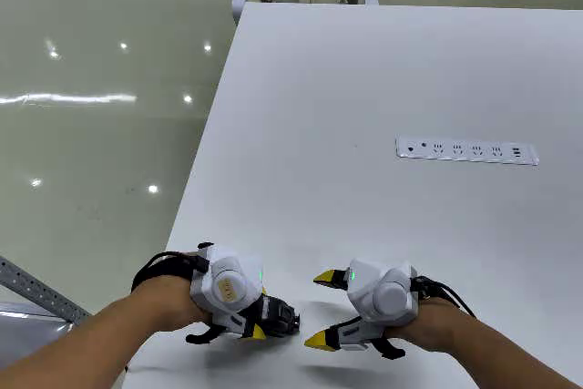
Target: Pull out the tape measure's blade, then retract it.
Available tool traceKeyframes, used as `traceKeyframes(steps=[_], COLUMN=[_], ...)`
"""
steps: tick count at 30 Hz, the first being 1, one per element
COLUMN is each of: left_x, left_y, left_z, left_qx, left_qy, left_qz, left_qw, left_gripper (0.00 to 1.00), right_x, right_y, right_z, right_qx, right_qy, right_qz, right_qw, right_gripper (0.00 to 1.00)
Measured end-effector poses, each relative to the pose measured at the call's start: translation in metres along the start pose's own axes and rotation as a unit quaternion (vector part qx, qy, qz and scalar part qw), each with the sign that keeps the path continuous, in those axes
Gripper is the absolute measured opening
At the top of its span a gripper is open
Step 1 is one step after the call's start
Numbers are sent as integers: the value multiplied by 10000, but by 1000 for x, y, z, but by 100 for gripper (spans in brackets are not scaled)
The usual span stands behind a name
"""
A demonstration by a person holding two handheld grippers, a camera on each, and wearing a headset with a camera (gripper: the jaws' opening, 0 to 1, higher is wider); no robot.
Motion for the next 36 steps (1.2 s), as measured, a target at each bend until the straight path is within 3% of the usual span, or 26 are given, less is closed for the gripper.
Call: traceKeyframes(steps=[10,17,23,33,36], left_x=[-1,-2,-2,-2,-2], left_y=[0,0,0,0,0], left_z=[0,0,0,0,0], left_qx=[16,38,18,16,24], left_qy=[0,21,56,33,34], left_qz=[10,114,94,73,64], left_qw=[10000,9999,9999,10000,10000], left_gripper=[32,32,32,32,32], right_x=[-11,-15,-17,-23,-24], right_y=[-25,-30,-31,-40,-41], right_z=[-6,-5,-3,-6,-6], right_qx=[310,289,292,313,328], right_qy=[43,42,61,48,17], right_qz=[-285,-385,-465,-643,-674], right_qw=[9991,9988,9985,9974,9972], right_gripper=[45,41,40,29,31])
Point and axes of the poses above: the centre of the closed fingertips' face, and the gripper's own axes: y roughly backward along the fingers, z roughly to its right, x roughly out of its top, the point moved 10 cm from there along y, roughly backward along the fingers, and after that the axes turned 14 degrees about z, right-handed, at the moved point
